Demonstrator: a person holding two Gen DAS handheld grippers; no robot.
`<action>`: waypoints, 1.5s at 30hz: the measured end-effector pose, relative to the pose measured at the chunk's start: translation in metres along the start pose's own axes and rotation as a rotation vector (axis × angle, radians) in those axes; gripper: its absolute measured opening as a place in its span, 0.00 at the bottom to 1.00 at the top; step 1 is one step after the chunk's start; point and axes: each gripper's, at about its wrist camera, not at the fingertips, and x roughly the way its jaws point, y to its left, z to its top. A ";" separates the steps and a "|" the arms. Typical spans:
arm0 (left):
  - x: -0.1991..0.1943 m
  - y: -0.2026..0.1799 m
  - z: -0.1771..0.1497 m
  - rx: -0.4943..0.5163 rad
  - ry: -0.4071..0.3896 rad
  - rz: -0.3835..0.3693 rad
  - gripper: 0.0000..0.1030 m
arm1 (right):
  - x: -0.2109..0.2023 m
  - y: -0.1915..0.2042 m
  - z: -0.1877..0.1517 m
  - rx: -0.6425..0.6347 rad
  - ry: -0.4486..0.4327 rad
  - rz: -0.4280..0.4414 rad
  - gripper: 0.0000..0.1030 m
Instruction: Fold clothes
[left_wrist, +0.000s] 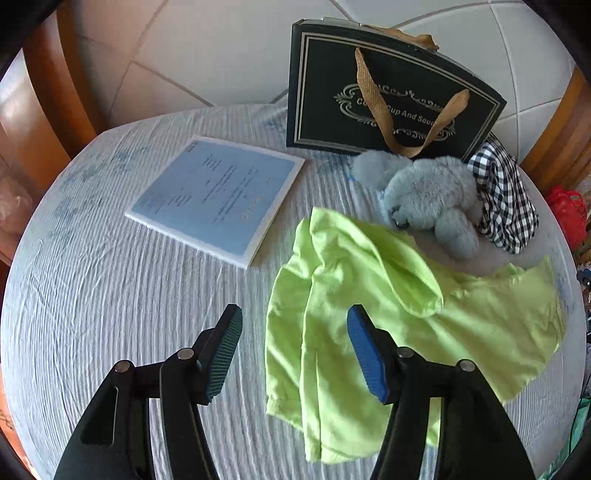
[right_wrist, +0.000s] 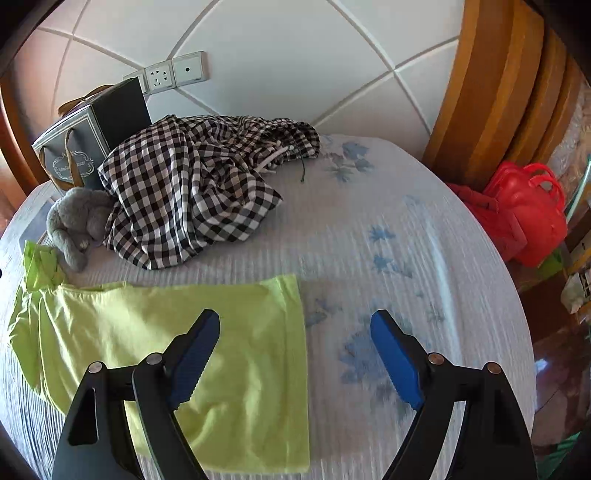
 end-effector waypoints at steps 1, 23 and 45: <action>-0.002 0.003 -0.014 -0.001 0.015 -0.010 0.58 | -0.004 -0.006 -0.012 0.020 0.007 0.014 0.81; 0.038 -0.035 -0.058 0.024 0.166 -0.144 0.05 | 0.004 0.018 -0.085 0.050 0.156 0.069 0.80; 0.020 -0.035 -0.054 0.202 0.084 -0.084 0.53 | -0.005 -0.004 -0.093 0.126 0.154 -0.036 0.64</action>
